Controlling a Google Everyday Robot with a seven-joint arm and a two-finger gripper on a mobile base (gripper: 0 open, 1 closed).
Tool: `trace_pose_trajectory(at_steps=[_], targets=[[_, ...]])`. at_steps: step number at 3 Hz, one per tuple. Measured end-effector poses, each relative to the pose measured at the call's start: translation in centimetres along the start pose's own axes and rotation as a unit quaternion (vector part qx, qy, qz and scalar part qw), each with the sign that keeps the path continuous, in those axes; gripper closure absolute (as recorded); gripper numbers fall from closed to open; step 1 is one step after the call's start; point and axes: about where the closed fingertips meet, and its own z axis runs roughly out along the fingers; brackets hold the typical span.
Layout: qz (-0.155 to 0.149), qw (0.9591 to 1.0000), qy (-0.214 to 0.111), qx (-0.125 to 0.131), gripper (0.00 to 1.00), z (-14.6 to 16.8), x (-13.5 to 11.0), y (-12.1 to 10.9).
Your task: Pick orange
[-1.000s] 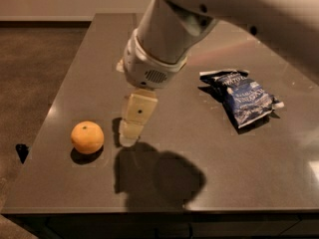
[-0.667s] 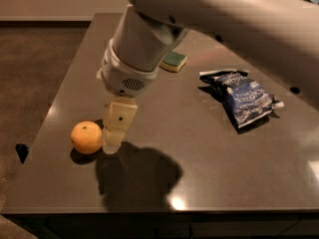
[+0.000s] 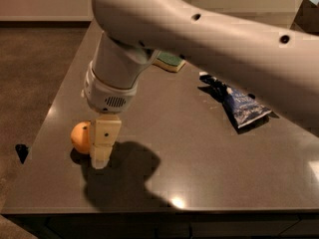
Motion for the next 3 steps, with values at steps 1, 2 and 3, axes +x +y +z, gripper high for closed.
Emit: trace_pose_trajectory(at_steps=[1, 2, 3], targets=[[-0.018, 0.9996, 0.004, -0.019, 0.0, 1.8, -0.7, 0.7], [-0.028, 0.999, 0.012, -0.034, 0.26, 3.3, -0.8, 0.7], [-0.028, 0.9988, 0.014, -0.038, 0.49, 3.7, -0.9, 0.4]])
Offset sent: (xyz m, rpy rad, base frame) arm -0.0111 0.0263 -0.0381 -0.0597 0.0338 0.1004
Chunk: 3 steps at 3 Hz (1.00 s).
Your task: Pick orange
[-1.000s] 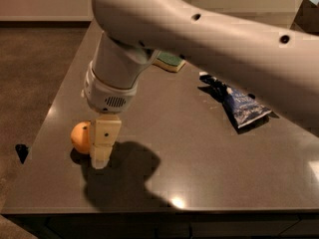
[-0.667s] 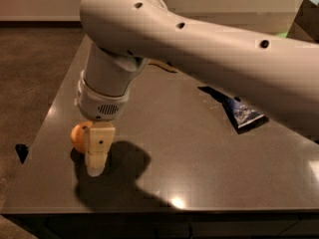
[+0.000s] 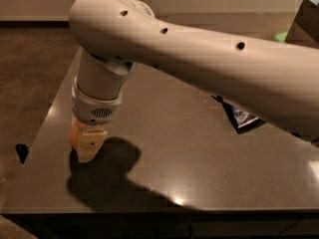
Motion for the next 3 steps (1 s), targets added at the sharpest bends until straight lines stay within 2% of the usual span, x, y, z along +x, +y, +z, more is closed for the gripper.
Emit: trace_pose_trajectory(at_steps=[1, 2, 3], targets=[[0.015, 0.9999, 0.001, 0.001, 0.72, -1.8, 0.1, -1.0], [0.023, 0.9996, -0.006, 0.017, 0.96, -6.2, -0.2, -2.5], [0.019, 0.9982, -0.033, 0.047, 1.0, -14.6, -2.0, -4.3]])
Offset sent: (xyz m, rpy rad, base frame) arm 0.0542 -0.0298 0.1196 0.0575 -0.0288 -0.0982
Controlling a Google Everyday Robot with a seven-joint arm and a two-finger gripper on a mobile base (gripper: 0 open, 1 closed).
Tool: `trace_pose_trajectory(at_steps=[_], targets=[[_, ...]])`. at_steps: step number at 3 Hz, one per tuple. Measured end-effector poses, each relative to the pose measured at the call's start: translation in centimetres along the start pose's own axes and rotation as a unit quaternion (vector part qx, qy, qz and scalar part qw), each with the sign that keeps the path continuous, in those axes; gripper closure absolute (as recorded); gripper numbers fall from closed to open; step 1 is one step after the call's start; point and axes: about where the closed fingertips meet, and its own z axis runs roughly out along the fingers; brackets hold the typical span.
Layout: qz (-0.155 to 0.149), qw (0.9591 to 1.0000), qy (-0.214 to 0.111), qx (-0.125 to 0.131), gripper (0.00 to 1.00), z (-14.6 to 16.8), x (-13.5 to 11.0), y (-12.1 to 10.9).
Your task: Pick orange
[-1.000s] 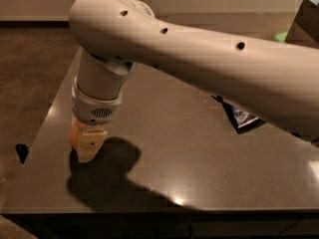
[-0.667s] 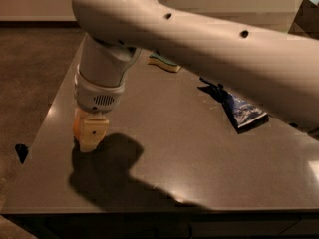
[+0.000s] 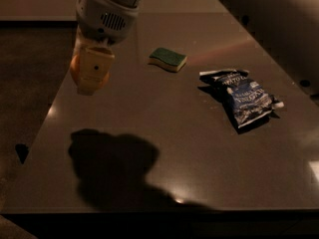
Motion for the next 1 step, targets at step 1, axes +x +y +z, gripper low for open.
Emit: trace_pose_trajectory(at_steps=[1], targets=[[0.0, 1.0, 0.0, 0.0, 1.0, 0.01, -0.01, 0.0]])
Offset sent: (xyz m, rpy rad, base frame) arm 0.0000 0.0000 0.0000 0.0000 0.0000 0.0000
